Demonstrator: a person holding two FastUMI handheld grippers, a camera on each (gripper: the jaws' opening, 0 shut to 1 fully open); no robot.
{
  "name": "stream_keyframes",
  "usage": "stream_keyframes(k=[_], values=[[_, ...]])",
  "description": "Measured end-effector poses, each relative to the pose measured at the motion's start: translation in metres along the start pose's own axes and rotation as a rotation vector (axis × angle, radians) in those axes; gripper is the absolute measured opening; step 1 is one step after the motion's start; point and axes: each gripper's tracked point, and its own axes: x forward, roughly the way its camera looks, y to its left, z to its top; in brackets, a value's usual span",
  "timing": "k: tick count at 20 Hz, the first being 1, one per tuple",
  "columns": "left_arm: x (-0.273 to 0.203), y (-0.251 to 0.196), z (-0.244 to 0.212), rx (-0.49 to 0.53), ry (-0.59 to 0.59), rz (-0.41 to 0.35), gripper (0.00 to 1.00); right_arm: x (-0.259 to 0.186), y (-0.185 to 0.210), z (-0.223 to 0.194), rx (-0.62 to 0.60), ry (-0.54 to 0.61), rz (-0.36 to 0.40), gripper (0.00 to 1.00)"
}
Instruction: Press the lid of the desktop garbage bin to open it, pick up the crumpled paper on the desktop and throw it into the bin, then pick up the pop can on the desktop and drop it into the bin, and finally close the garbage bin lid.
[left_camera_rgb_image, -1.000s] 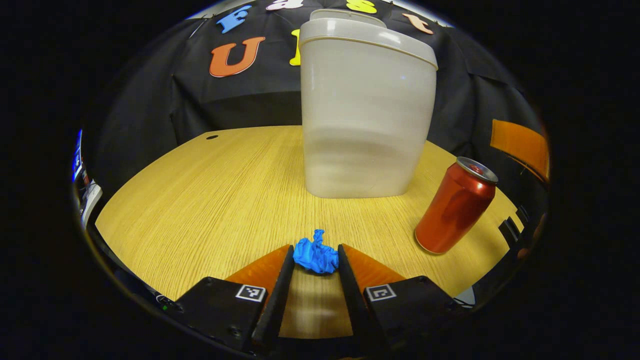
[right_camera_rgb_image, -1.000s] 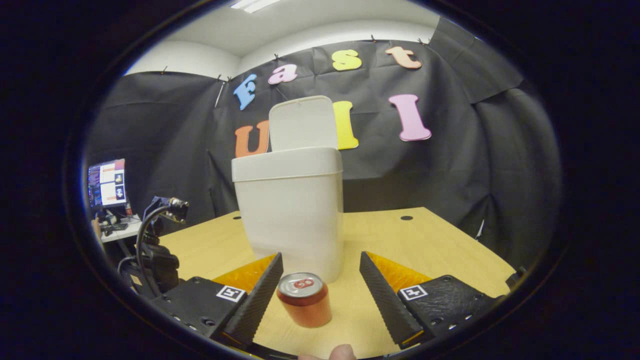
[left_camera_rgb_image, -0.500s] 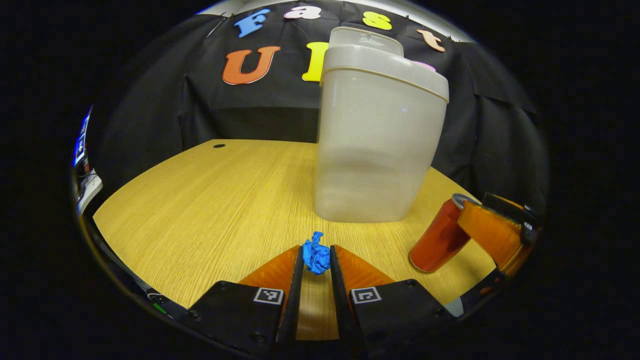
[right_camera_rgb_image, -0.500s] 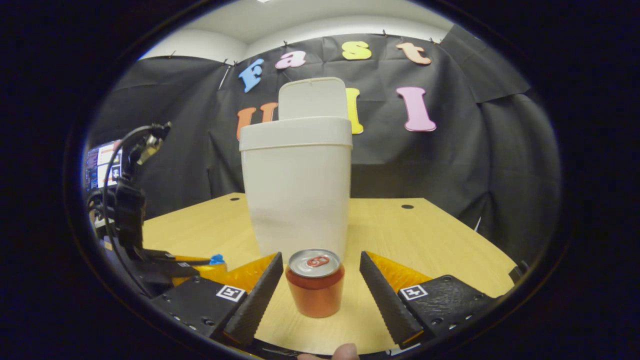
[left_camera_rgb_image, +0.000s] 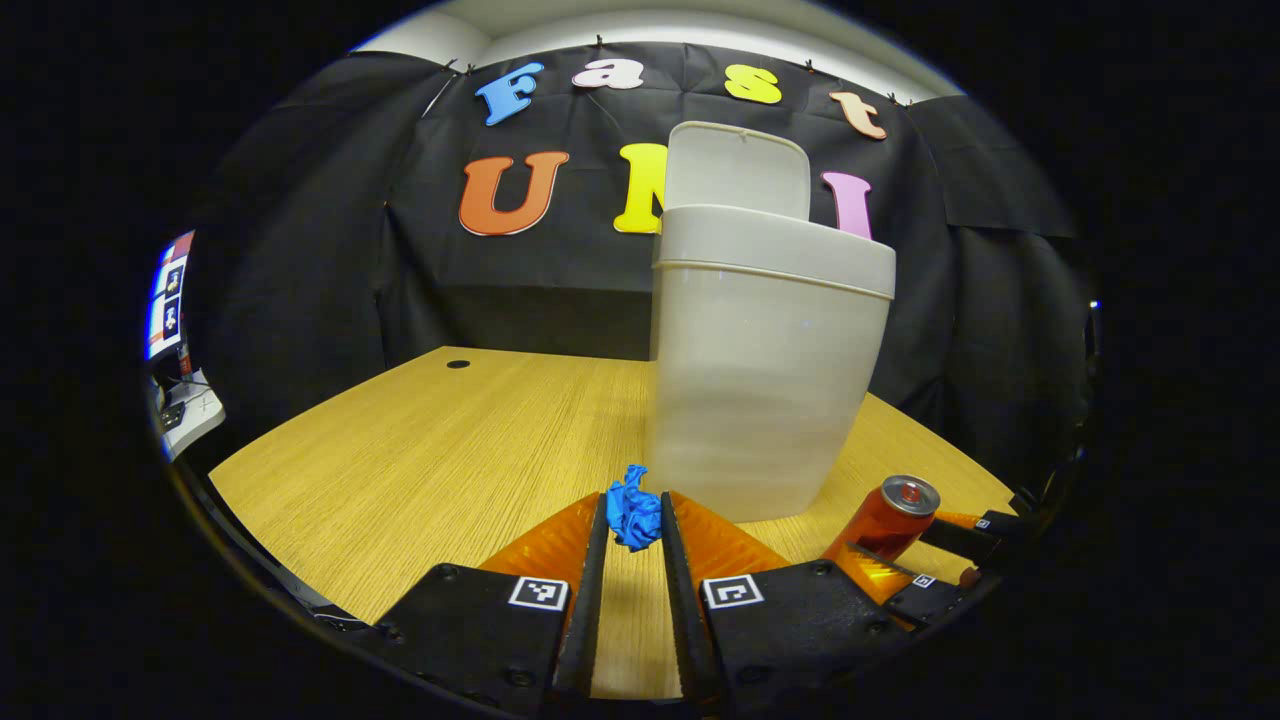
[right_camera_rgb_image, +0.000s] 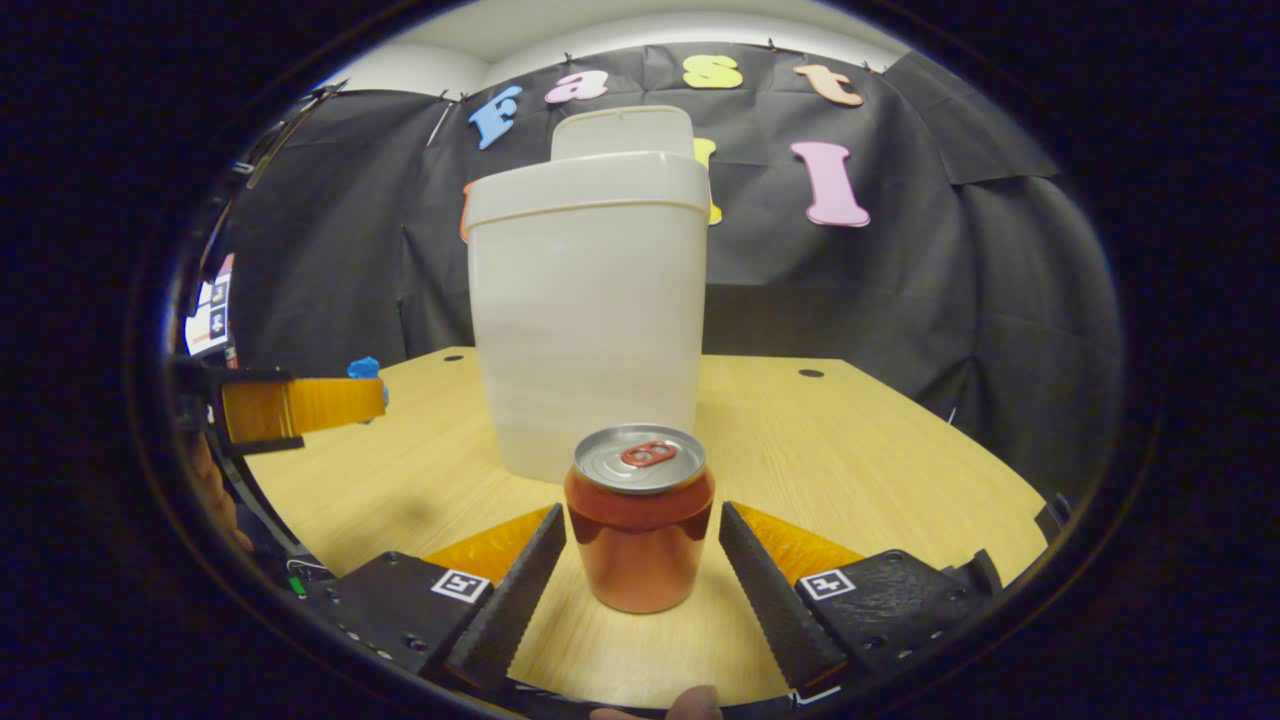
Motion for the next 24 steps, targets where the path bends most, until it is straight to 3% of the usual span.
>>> stream_keyframes(k=[12, 15, 16, 24], values=[[-0.022, 0.006, 0.084, 0.046, -0.195, 0.022, 0.35, 0.018, 0.003, -0.030, 0.034, 0.110, 0.021, 0.96], [-0.026, 0.001, 0.100, 0.055, -0.226, 0.023, 0.35, 0.021, 0.001, -0.032, 0.039, 0.132, 0.027, 0.85], [-0.027, -0.002, 0.101, 0.060, -0.228, 0.017, 0.38, 0.019, 0.002, -0.032, 0.036, 0.131, 0.027, 0.84], [-0.019, -0.017, 0.142, 0.073, -0.291, -0.017, 0.35, -0.005, -0.014, -0.010, 0.074, 0.055, 0.061, 0.80]])
